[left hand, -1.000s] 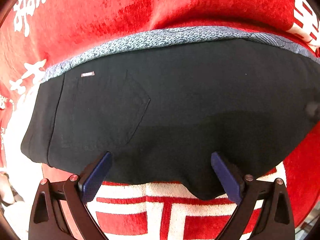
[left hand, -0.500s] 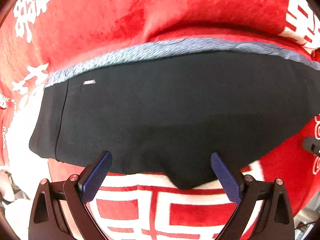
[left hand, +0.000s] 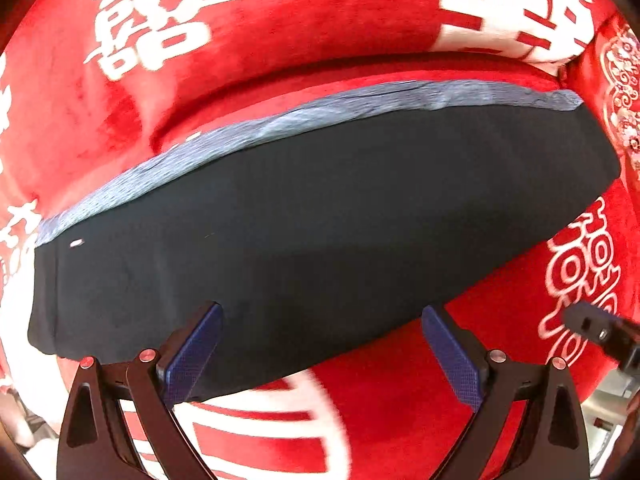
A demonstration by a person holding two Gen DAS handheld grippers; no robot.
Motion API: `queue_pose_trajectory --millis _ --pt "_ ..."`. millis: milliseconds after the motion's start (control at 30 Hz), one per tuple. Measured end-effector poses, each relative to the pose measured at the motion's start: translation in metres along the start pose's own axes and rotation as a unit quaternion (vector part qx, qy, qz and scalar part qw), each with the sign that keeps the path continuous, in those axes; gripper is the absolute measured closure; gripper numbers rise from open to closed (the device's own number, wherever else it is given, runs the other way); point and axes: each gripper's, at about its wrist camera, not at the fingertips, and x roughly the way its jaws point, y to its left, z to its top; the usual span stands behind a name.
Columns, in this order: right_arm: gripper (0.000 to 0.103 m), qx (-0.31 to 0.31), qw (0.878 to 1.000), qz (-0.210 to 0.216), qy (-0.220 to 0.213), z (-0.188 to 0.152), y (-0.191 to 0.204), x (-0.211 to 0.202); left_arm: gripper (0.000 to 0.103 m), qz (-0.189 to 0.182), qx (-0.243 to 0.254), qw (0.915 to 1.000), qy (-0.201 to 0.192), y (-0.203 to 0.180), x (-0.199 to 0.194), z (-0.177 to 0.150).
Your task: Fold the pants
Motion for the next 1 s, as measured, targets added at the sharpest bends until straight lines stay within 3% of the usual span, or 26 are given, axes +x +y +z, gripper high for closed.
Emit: queue_pose_trajectory --millis 333,500,1000 --pt "0.049 0.034 0.999 0.001 0.009 0.002 -0.04 -0.002 0.003 0.008 0.02 0.9996 0.016 -0.049 0.005 0.017" --pt "0.045 0.053 0.997 0.047 0.011 0.001 -0.06 -0.004 0.003 0.015 0.025 0.9992 0.026 -0.061 0.007 0.027" --pt "0.028 0.034 0.994 0.105 0.024 0.001 -0.068 -0.004 0.003 0.028 0.03 0.9986 0.035 -0.085 0.011 0.044"
